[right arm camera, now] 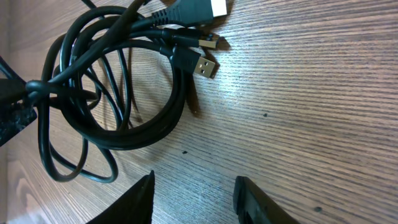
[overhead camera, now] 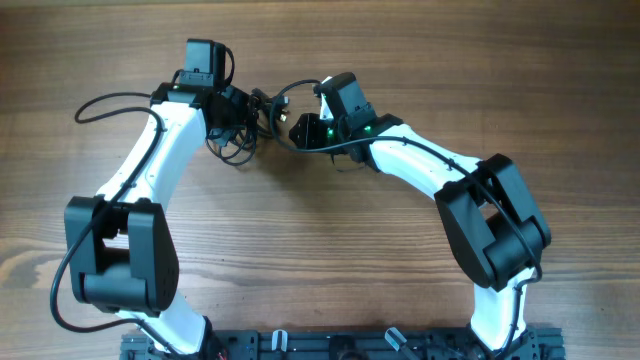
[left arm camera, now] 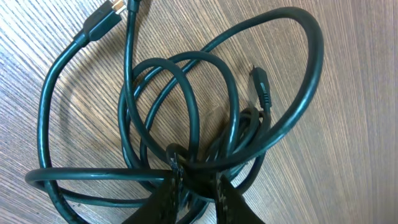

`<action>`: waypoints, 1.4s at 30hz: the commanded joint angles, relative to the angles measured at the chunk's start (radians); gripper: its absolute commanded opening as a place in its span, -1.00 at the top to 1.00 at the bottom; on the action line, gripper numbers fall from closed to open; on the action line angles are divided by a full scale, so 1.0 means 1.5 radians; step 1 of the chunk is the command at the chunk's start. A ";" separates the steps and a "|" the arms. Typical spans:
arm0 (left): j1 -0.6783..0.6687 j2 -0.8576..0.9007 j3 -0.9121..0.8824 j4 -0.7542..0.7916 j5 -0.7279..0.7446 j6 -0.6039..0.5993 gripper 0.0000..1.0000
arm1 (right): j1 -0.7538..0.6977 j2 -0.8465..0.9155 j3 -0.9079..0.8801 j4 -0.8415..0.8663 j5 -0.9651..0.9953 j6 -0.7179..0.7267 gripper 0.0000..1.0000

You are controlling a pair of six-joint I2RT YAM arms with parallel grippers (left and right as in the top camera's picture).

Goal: Untangle cables

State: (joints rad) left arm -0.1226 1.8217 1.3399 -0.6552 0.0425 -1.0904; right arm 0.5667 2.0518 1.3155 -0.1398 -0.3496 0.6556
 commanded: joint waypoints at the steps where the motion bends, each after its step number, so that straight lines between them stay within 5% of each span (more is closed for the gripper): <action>1: 0.000 0.009 -0.009 0.012 -0.019 -0.020 0.57 | 0.000 0.014 -0.001 0.005 0.004 -0.019 0.09; 16: -0.016 0.042 -0.009 0.027 -0.012 -0.065 0.57 | 0.000 0.014 -0.001 0.005 0.004 -0.019 0.05; 21: -0.016 0.045 -0.009 0.044 -0.004 -0.067 0.92 | 0.000 0.014 -0.001 0.005 0.004 -0.019 0.04; 25: -0.008 0.038 -0.008 0.047 -0.004 -0.061 0.92 | 0.000 0.014 -0.001 0.005 0.004 -0.039 0.05; 33: 0.016 0.020 -0.006 0.086 0.113 0.149 0.92 | -0.028 0.013 -0.001 -0.026 -0.010 -0.120 0.06; 37: 0.042 0.020 -0.005 0.082 0.201 0.241 0.92 | -0.059 0.009 -0.001 0.012 -0.185 -0.253 0.15; 40: 0.075 0.020 -0.004 0.072 0.301 0.289 0.92 | -0.089 -0.002 -0.001 0.070 -0.333 -0.312 0.07; 42: 0.095 0.020 -0.004 0.063 0.358 0.301 0.92 | -0.106 -0.003 -0.001 0.097 -0.327 -0.281 -0.27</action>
State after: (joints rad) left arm -0.0307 1.8671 1.3357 -0.5465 0.3584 -0.7666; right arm 0.4442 2.0518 1.3155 -0.0372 -0.6621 0.3031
